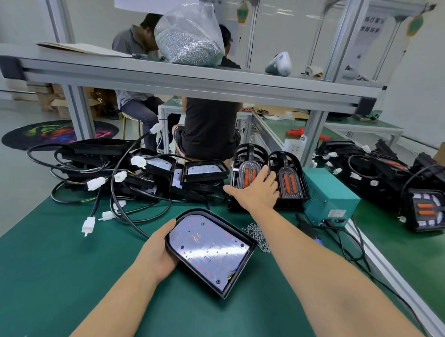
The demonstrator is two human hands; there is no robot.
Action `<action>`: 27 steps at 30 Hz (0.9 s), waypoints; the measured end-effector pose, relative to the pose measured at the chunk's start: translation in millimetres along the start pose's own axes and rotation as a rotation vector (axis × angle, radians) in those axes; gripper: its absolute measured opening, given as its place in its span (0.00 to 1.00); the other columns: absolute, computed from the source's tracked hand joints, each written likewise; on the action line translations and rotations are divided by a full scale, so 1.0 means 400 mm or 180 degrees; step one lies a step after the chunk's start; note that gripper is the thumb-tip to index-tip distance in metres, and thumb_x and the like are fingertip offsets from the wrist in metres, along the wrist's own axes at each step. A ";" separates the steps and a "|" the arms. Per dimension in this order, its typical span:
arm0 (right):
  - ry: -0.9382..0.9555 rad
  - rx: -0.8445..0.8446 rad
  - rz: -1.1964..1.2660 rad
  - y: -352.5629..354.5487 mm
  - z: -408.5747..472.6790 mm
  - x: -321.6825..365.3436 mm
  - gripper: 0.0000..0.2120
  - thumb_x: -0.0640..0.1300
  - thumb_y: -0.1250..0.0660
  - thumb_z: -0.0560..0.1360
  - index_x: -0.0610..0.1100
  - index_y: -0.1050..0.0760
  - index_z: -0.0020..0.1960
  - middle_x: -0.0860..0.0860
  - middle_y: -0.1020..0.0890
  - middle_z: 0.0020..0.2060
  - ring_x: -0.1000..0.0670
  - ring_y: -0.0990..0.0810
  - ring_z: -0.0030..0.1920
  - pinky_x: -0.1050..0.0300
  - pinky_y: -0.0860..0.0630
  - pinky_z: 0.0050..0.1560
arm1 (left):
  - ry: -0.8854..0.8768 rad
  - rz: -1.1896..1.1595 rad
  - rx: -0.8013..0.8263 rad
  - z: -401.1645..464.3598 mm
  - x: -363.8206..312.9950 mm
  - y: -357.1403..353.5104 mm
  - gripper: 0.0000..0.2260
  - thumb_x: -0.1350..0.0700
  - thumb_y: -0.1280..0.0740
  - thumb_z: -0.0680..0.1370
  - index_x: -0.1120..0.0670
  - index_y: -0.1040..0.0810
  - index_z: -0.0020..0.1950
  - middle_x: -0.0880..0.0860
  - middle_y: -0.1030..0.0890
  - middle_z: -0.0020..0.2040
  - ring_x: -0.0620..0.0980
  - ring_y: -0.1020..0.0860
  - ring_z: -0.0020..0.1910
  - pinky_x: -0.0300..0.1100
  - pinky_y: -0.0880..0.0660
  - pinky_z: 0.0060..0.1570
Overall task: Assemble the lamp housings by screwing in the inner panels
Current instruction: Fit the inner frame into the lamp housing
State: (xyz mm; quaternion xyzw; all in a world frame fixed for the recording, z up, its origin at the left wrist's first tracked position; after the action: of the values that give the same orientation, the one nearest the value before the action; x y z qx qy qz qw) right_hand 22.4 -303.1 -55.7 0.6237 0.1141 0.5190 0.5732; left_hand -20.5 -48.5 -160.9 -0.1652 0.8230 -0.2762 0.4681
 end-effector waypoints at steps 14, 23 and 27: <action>0.0623 -0.0210 0.0862 0.117 -0.145 0.024 0.53 0.60 0.27 0.66 0.42 0.52 0.79 0.44 0.45 0.77 0.42 0.44 0.76 0.44 0.43 0.74 | 0.0004 -0.0095 0.0147 0.003 0.004 -0.008 0.15 0.52 0.42 0.82 0.59 0.21 0.55 0.57 0.16 0.51 0.54 0.19 0.49 0.50 0.25 0.48; 0.2033 0.1061 -0.0099 0.051 -0.452 0.005 0.56 0.65 0.34 0.59 0.47 0.52 0.79 0.50 0.50 0.78 0.53 0.51 0.76 0.64 0.57 0.73 | 0.0150 -0.0119 0.0381 0.009 0.010 -0.024 0.19 0.49 0.46 0.83 0.60 0.23 0.62 0.60 0.20 0.59 0.56 0.22 0.57 0.51 0.28 0.55; 0.2188 0.1020 -0.0279 0.034 -0.465 0.008 0.54 0.64 0.33 0.59 0.45 0.50 0.78 0.50 0.50 0.77 0.50 0.50 0.76 0.64 0.59 0.73 | 0.0204 -0.0066 0.0432 -0.001 0.019 -0.040 0.20 0.48 0.46 0.83 0.61 0.24 0.61 0.60 0.19 0.59 0.55 0.20 0.54 0.50 0.27 0.51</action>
State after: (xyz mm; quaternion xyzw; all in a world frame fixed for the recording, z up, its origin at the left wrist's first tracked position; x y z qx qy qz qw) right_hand -127.3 -194.0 -79.2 0.4896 0.4060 0.6484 0.4183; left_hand -24.6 -65.1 -156.0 -0.1326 0.8153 -0.3412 0.4487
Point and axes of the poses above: each hand's wrist, its own z-axis towards the middle knuckle, its own y-axis out of the back of the hand, x = y × z, the point moved 10 cm from there along z, towards the middle knuckle
